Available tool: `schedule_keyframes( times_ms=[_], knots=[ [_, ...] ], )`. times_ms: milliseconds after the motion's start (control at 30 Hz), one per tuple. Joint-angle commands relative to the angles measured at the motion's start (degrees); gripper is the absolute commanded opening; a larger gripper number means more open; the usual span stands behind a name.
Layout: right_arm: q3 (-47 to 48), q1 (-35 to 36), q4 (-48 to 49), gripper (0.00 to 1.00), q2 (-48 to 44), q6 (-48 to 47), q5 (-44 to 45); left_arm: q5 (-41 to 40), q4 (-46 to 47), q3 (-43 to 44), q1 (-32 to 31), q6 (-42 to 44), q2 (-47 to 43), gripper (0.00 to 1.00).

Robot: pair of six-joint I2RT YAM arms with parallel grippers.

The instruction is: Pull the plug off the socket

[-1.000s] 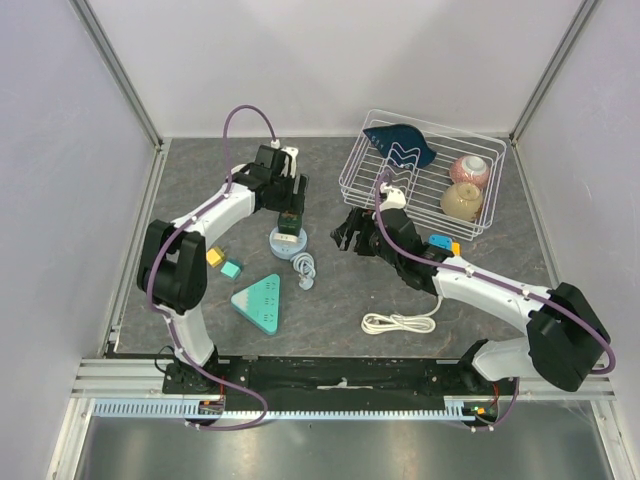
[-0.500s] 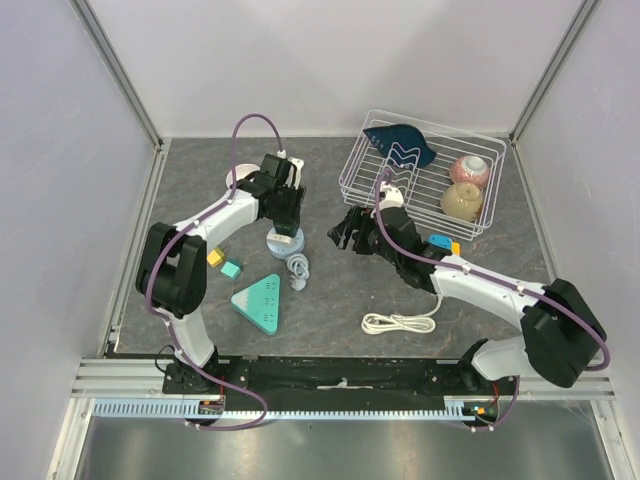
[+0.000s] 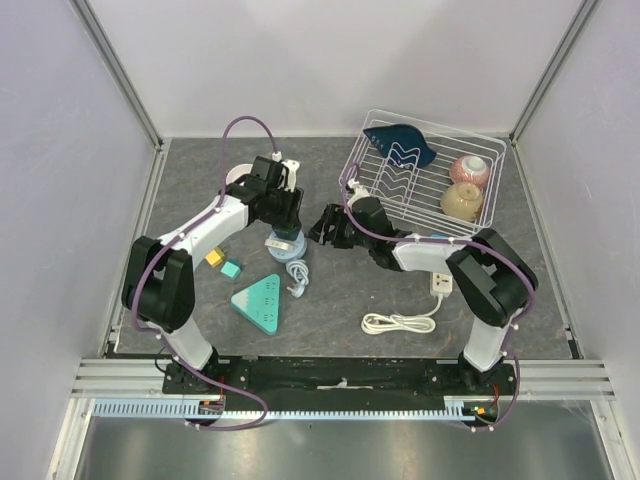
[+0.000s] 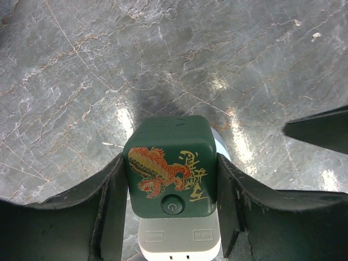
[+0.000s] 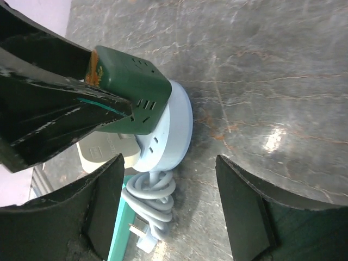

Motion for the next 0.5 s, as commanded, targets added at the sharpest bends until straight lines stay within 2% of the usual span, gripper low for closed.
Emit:
schedule_keyframes(
  times_ms=[0,300,467],
  knots=[
    [1.3,0.1,10.9,0.74,4.2,3.5,-6.9,3.6,3.3,-0.1,0.7,-1.5,-5.1,0.02],
    [1.5,0.1,20.1,0.72,11.2,9.8,-11.2,11.4,6.1,-2.2,4.7,-4.3,-6.4,0.02],
    [2.8,0.1,26.5,0.7,16.2,13.0,-13.9,13.0,7.6,-3.4,5.3,-4.3,-6.6,0.02]
  ],
)
